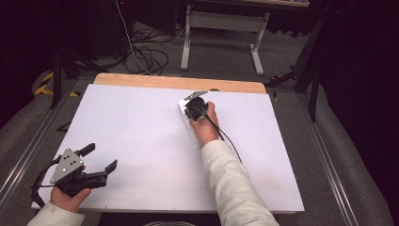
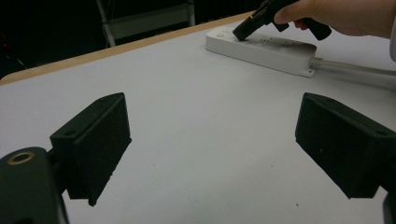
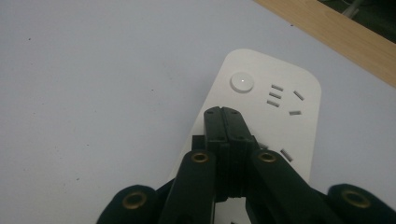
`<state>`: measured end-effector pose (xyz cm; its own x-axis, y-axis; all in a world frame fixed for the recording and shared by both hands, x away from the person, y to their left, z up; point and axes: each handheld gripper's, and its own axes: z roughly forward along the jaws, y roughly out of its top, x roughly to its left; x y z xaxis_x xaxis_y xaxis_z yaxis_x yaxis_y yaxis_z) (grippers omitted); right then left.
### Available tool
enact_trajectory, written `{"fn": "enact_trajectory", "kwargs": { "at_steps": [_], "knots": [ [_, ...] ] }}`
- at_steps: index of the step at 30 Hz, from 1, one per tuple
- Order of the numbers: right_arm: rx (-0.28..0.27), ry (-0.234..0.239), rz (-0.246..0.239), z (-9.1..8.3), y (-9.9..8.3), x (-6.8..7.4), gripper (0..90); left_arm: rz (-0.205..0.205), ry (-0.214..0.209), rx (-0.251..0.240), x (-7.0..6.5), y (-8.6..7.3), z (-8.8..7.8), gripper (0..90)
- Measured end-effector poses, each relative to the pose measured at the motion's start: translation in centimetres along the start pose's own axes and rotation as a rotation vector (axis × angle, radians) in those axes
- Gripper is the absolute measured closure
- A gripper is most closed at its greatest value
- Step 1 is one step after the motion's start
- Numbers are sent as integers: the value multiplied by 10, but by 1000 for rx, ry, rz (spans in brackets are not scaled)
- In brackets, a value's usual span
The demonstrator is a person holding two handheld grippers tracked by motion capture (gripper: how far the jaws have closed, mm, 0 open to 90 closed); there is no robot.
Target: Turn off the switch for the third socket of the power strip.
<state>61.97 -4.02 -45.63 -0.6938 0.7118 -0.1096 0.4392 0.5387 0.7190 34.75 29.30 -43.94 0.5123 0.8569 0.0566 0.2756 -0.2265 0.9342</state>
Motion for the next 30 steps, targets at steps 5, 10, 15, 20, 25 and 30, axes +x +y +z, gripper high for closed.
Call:
{"fn": "enact_trajectory", "kwargs": {
  "at_steps": [5, 10, 15, 20, 25, 30],
  "knots": [
    [-13, -11, 26, -7, 1, -1, 900, -3, -1, 0, 1, 0, 1, 106],
    [-69, 10, 29, -23, 7, -2, 900, -2, 1, -1, 1, 0, 1, 106],
    [-108, 23, 22, -41, 11, 0, 900, -6, 1, -6, 0, 0, 0, 106],
    [-163, 35, 14, -61, 16, 2, 900, -3, 2, -1, 1, 0, 1, 106],
    [-181, 39, 3, -73, 18, 4, 900, -6, 2, -2, 0, 0, 1, 106],
    [-200, 47, 13, -82, 18, 4, 900, -8, 2, -4, 0, 0, 1, 106]
  ]
}}
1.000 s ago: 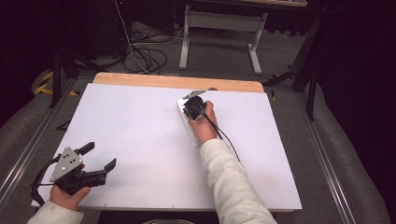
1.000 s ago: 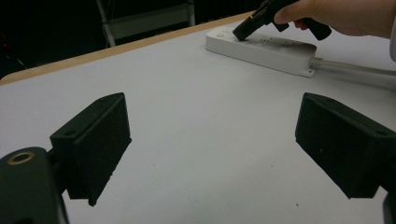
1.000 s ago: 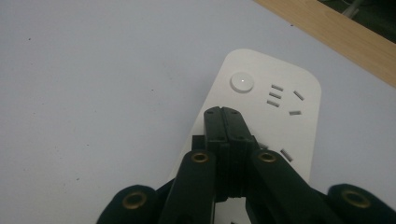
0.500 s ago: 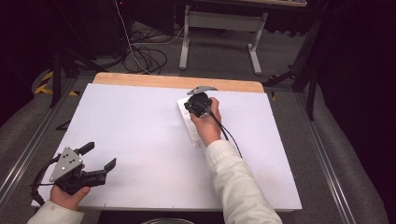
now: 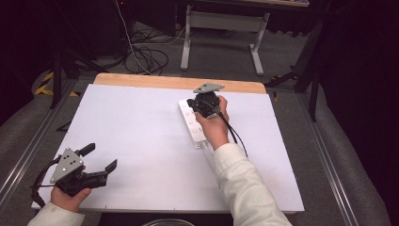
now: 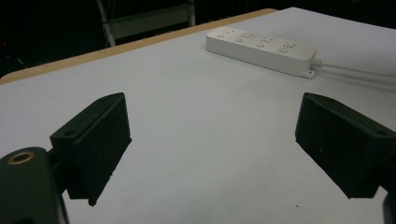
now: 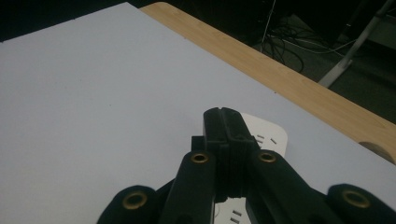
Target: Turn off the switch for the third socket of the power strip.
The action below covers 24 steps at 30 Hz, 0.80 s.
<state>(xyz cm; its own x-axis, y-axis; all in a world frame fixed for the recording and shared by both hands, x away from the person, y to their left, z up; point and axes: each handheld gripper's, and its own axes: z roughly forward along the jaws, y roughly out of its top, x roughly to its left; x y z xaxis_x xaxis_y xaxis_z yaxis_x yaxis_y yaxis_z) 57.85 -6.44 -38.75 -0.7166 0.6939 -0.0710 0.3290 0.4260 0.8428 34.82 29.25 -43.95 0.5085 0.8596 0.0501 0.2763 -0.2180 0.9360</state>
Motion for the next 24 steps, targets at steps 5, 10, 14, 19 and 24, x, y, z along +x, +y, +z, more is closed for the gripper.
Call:
{"fn": "enact_trajectory", "kwargs": {
  "at_steps": [5, 10, 14, 19, 24],
  "knots": [
    [-21, 6, 1, -8, 2, 0, 900, 2, -1, 3, 0, 0, 0, 106],
    [-50, 4, 2, -17, 4, 1, 721, 2, 0, 1, 0, 0, 0, 106],
    [-104, 52, 34, -31, 4, 3, 589, 1, 0, 0, 0, 0, 0, 106],
    [-109, 64, 28, -54, 3, 6, 466, 2, 0, -1, -1, 0, -1, 106],
    [-115, 61, 18, -79, -2, 6, 394, 7, 3, 0, -1, 1, 0, 106]
  ]
}}
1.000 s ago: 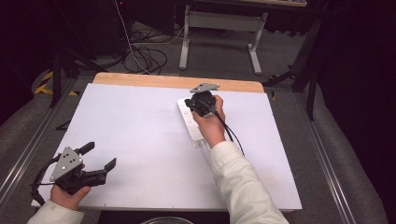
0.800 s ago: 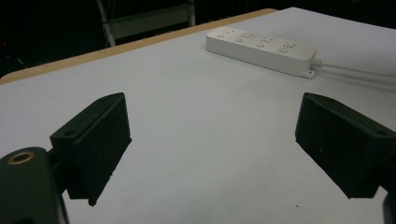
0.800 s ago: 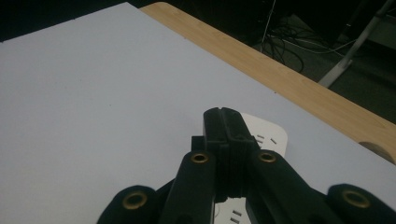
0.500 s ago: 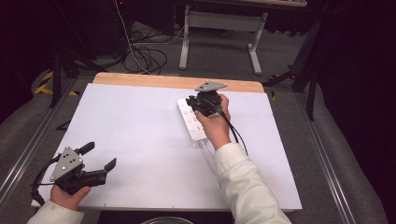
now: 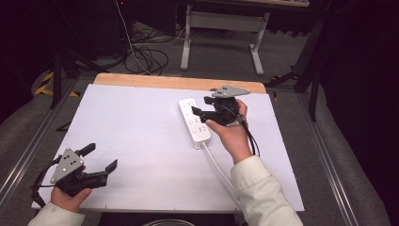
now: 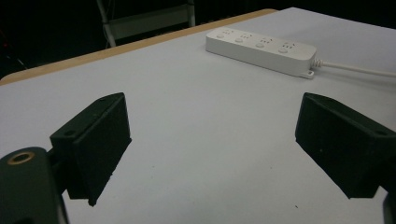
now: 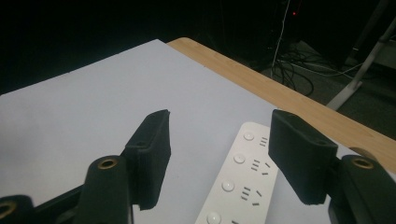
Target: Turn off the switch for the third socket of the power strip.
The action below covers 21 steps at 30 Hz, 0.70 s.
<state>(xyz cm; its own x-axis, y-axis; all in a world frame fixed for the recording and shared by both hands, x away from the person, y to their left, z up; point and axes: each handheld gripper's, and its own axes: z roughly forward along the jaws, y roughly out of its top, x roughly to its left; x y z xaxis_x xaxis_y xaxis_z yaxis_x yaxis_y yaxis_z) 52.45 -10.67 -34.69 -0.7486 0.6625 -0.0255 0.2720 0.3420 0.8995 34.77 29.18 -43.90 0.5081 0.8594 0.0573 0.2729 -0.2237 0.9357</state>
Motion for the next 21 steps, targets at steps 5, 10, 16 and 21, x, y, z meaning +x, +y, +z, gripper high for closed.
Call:
{"fn": "enact_trajectory", "kwargs": {
  "at_steps": [5, 10, 16, 21],
  "knots": [
    [-3, -11, -7, -25, -7, -1, 354, -5, -3, -3, 0, 0, 0, 106],
    [25, -15, -7, -44, -19, -3, 318, 0, -5, -2, 0, 0, 0, 106],
    [51, -16, 2, -65, -40, -3, 305, 5, -4, -1, -1, 0, 1, 111],
    [42, -19, 18, -80, -56, -2, 262, 1, -7, -5, -1, 0, 1, 107]
  ]
}}
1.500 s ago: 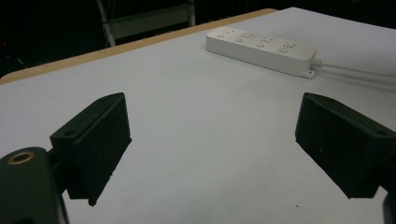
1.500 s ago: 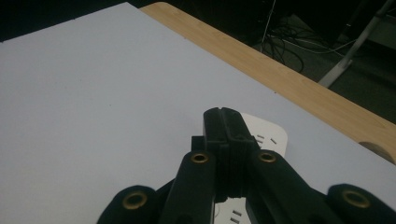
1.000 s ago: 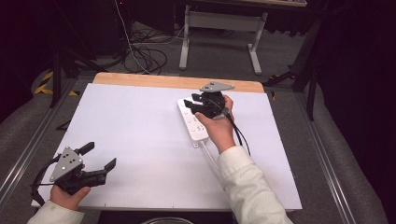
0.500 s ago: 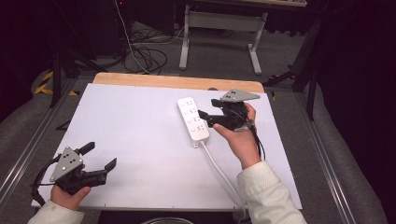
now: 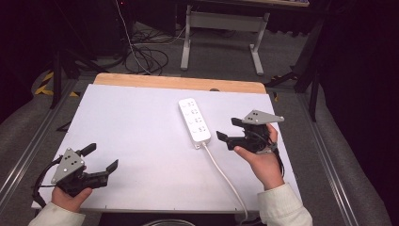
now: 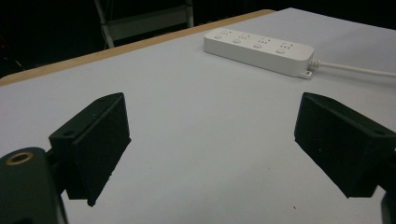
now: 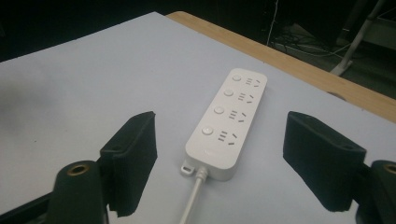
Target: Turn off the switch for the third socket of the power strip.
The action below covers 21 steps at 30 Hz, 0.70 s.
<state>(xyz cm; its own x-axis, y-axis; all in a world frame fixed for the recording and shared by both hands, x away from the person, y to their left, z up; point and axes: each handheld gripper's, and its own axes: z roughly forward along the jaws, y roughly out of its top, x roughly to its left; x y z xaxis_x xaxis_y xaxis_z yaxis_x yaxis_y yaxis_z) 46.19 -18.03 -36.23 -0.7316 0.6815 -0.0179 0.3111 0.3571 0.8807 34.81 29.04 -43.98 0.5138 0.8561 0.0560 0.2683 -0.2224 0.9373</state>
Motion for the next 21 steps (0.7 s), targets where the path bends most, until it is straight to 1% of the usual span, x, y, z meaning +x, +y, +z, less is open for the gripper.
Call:
{"fn": "enact_trajectory", "kwargs": {
  "at_steps": [3, 6, 8, 11, 13, 14, 16, 19, 21],
  "knots": [
    [7, 8, 17, -7, -10, 0, 248, -9, -9, -5, 0, 0, 0, 103],
    [9, 20, 37, -13, -21, 1, 239, -9, -10, -6, 0, 0, 0, 103],
    [3, 21, 51, -17, -29, 0, 239, -4, -8, -3, 0, 0, 0, 104],
    [-1, 10, 55, -22, -42, -1, 239, 2, -14, -5, 1, 0, -1, 105],
    [0, 7, 61, -23, -52, -1, 239, 1, -27, -13, 1, 0, -2, 102],
    [8, 7, 54, -24, -56, -1, 239, 0, -32, -16, 1, -1, -2, 102],
    [23, 13, 61, -24, -63, -2, 239, -7, -50, -19, 1, -1, -2, 99],
    [21, 16, 72, -25, -74, -2, 239, -2, -58, -9, -1, -2, -2, 96],
    [24, 19, 85, -24, -83, -3, 236, 1, -55, -4, -1, -2, -1, 95]
  ]
}}
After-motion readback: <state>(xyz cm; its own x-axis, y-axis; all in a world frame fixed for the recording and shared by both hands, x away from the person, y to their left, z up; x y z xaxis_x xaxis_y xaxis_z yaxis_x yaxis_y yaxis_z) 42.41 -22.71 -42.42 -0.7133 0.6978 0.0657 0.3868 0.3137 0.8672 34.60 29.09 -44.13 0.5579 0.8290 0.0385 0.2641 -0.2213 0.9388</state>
